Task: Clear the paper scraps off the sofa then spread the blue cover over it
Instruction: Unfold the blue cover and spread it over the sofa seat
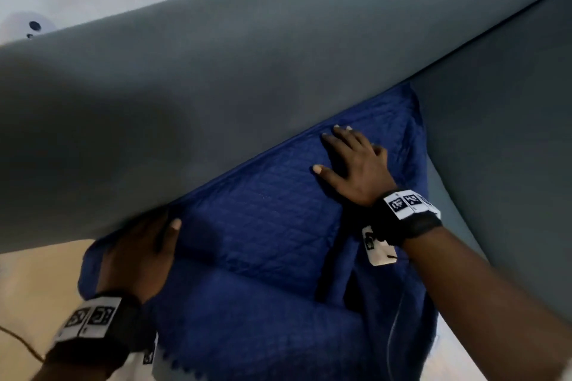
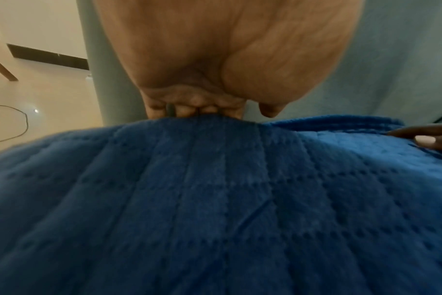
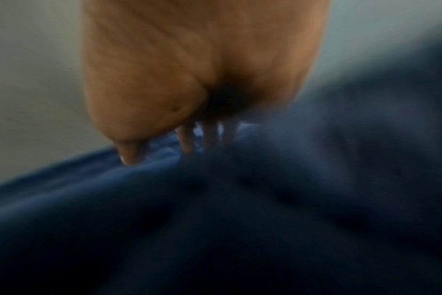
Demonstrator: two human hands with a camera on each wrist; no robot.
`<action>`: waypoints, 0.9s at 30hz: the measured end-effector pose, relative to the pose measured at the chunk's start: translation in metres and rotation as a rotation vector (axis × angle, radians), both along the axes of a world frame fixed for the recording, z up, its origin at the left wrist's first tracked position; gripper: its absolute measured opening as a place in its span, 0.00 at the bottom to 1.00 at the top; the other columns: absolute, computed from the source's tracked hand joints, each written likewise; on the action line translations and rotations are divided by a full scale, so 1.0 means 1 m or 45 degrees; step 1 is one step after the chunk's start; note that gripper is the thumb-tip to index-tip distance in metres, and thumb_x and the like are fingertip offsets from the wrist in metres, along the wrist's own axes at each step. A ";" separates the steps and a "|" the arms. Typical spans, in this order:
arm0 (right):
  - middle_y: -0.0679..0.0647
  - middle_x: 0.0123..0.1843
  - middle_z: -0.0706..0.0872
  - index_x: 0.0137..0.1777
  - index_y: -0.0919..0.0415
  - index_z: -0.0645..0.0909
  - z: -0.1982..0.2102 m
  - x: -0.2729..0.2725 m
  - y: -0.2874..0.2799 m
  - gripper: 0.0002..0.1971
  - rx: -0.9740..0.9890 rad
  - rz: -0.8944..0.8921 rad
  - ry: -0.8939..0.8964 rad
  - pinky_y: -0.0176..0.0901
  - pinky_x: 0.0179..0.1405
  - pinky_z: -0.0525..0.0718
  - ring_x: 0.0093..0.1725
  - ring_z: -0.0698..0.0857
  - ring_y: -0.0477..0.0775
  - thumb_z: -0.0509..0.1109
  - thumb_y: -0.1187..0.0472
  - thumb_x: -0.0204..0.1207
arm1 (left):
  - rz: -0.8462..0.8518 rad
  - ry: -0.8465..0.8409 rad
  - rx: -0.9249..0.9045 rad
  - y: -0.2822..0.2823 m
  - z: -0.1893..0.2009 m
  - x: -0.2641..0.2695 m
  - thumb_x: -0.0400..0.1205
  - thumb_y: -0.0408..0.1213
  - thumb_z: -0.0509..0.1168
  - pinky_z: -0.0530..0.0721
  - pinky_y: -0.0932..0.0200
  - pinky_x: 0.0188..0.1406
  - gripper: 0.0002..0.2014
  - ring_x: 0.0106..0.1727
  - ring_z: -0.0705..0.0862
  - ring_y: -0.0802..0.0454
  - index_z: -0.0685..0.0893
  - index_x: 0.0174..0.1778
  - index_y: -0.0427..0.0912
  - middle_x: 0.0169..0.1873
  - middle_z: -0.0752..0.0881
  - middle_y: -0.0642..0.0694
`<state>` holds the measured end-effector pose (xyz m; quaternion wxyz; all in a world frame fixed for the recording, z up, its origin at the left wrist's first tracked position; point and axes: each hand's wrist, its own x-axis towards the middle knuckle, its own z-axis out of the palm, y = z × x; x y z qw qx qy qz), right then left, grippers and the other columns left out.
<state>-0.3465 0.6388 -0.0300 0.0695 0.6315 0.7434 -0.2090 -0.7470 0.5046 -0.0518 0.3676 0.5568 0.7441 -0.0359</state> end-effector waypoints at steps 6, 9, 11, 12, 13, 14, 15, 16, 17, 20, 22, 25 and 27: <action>0.42 0.84 0.74 0.80 0.38 0.75 -0.021 0.003 0.055 0.41 -0.076 -0.002 -0.230 0.77 0.76 0.59 0.87 0.65 0.58 0.44 0.18 0.77 | -0.052 0.013 -0.165 0.031 -0.020 0.001 0.88 0.63 0.45 0.66 0.43 0.84 0.32 0.82 0.73 0.40 0.76 0.81 0.50 0.82 0.74 0.45; 0.46 0.77 0.83 0.69 0.41 0.85 -0.028 -0.002 0.080 0.46 -0.186 0.019 -0.332 0.72 0.74 0.61 0.79 0.74 0.62 0.42 0.14 0.71 | -0.053 0.036 -0.222 0.035 -0.030 -0.004 0.80 0.76 0.38 0.65 0.40 0.84 0.42 0.83 0.71 0.40 0.73 0.83 0.57 0.84 0.72 0.49; 0.47 0.75 0.85 0.68 0.42 0.85 -0.031 -0.001 0.092 0.49 -0.211 -0.007 -0.342 0.69 0.73 0.61 0.77 0.77 0.61 0.46 0.10 0.65 | -0.007 0.092 -0.260 0.028 -0.032 -0.005 0.78 0.77 0.34 0.64 0.32 0.83 0.41 0.84 0.68 0.40 0.67 0.83 0.65 0.86 0.68 0.53; 0.47 0.77 0.84 0.71 0.41 0.84 -0.031 0.002 0.095 0.50 -0.223 -0.014 -0.342 0.69 0.73 0.61 0.78 0.77 0.60 0.47 0.09 0.63 | 0.011 0.123 -0.247 0.023 -0.029 -0.003 0.79 0.76 0.35 0.64 0.29 0.81 0.38 0.84 0.68 0.39 0.67 0.82 0.66 0.85 0.68 0.53; 0.46 0.77 0.83 0.72 0.40 0.84 -0.029 0.004 0.097 0.51 -0.235 -0.019 -0.334 0.69 0.72 0.61 0.79 0.76 0.60 0.48 0.09 0.62 | 0.004 0.154 -0.197 0.017 -0.025 -0.002 0.80 0.75 0.35 0.65 0.28 0.79 0.37 0.83 0.69 0.39 0.68 0.80 0.66 0.84 0.70 0.52; 0.46 0.76 0.84 0.70 0.40 0.85 -0.029 0.007 0.098 0.50 -0.230 -0.009 -0.327 0.68 0.71 0.61 0.78 0.77 0.58 0.47 0.09 0.63 | -0.012 0.163 -0.132 0.012 -0.023 -0.001 0.80 0.75 0.37 0.67 0.29 0.77 0.36 0.81 0.71 0.39 0.70 0.78 0.65 0.82 0.73 0.52; 0.45 0.72 0.86 0.67 0.40 0.86 -0.026 0.009 0.097 0.47 -0.216 0.026 -0.315 0.67 0.70 0.62 0.76 0.78 0.57 0.46 0.11 0.67 | -0.019 0.169 -0.095 0.009 -0.019 -0.003 0.80 0.74 0.39 0.69 0.31 0.76 0.35 0.80 0.73 0.40 0.72 0.77 0.63 0.80 0.75 0.51; 0.45 0.68 0.89 0.65 0.39 0.87 -0.022 0.011 0.092 0.43 -0.186 0.072 -0.297 0.66 0.68 0.64 0.74 0.79 0.56 0.45 0.13 0.71 | -0.017 0.159 -0.051 0.006 -0.015 -0.004 0.80 0.73 0.41 0.71 0.33 0.76 0.35 0.79 0.74 0.40 0.74 0.76 0.62 0.79 0.77 0.50; 0.44 0.65 0.90 0.64 0.38 0.87 -0.020 0.014 0.087 0.39 -0.132 0.103 -0.273 0.65 0.67 0.66 0.72 0.81 0.55 0.45 0.16 0.75 | 0.006 0.127 -0.037 0.002 -0.014 -0.008 0.80 0.74 0.43 0.72 0.36 0.76 0.35 0.78 0.75 0.39 0.75 0.76 0.60 0.78 0.79 0.49; 0.46 0.70 0.88 0.68 0.41 0.85 -0.017 0.038 0.065 0.30 0.122 -0.083 -0.148 0.65 0.68 0.72 0.73 0.82 0.55 0.57 0.25 0.79 | 0.144 0.128 0.011 -0.014 -0.010 -0.028 0.78 0.76 0.47 0.77 0.36 0.73 0.37 0.74 0.79 0.35 0.76 0.76 0.59 0.74 0.82 0.46; 0.49 0.79 0.80 0.76 0.42 0.80 -0.013 0.069 0.055 0.31 0.205 -0.277 -0.129 0.66 0.71 0.72 0.80 0.76 0.55 0.64 0.28 0.78 | 0.211 0.146 -0.034 -0.030 -0.008 -0.042 0.79 0.76 0.49 0.79 0.32 0.70 0.36 0.73 0.78 0.32 0.71 0.79 0.61 0.75 0.80 0.45; 0.48 0.89 0.69 0.87 0.44 0.68 -0.001 0.106 0.063 0.36 0.057 -0.295 -0.256 0.72 0.75 0.67 0.87 0.68 0.55 0.61 0.31 0.83 | 0.185 0.159 -0.117 -0.057 -0.051 -0.083 0.80 0.72 0.57 0.79 0.32 0.71 0.36 0.71 0.80 0.32 0.67 0.82 0.60 0.76 0.78 0.43; 0.46 0.91 0.63 0.89 0.45 0.64 0.003 0.110 0.080 0.34 -0.024 -0.232 -0.338 0.73 0.76 0.67 0.88 0.65 0.59 0.57 0.34 0.86 | 0.301 0.133 -0.119 -0.065 -0.079 -0.097 0.78 0.75 0.59 0.77 0.32 0.73 0.37 0.71 0.80 0.32 0.69 0.82 0.63 0.76 0.79 0.42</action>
